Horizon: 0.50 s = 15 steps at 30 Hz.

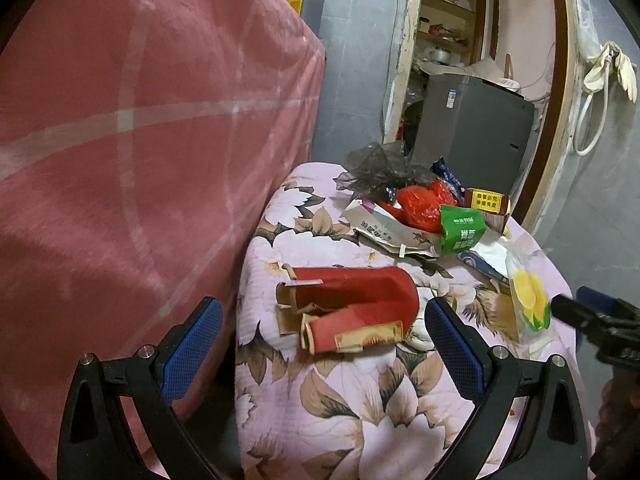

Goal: Collect trash
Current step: 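Move the left gripper to the red paper box while the right gripper approaches the lemon-candy bag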

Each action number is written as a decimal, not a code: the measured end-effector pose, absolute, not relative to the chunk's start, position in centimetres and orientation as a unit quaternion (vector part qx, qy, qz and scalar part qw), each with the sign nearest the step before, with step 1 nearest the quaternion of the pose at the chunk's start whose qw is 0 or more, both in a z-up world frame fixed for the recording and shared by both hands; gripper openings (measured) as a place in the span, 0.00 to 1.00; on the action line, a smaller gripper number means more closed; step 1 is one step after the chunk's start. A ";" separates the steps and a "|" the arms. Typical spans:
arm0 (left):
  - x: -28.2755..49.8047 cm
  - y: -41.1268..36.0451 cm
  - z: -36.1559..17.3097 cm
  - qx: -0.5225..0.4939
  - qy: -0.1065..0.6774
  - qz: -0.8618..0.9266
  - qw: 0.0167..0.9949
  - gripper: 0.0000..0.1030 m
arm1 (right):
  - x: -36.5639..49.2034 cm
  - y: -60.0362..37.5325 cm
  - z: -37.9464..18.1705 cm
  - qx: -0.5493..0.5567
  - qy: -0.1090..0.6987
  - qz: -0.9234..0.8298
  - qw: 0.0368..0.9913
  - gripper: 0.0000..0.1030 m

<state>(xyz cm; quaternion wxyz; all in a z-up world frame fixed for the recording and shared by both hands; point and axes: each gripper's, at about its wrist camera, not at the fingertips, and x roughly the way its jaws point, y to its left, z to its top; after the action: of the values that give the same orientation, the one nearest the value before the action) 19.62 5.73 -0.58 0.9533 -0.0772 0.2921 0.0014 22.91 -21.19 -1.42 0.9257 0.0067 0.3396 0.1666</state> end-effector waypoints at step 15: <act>21.5 6.0 -1.0 -0.109 0.315 -0.052 0.942 0.56 | 27.1 -19.9 -4.2 -0.014 0.414 0.168 0.894 1.00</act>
<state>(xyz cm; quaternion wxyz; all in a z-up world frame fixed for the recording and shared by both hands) 21.47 6.01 -1.01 0.9415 -0.1092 0.3145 -0.0516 27.05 -19.95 -4.25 0.8944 -0.0138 0.4143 0.1678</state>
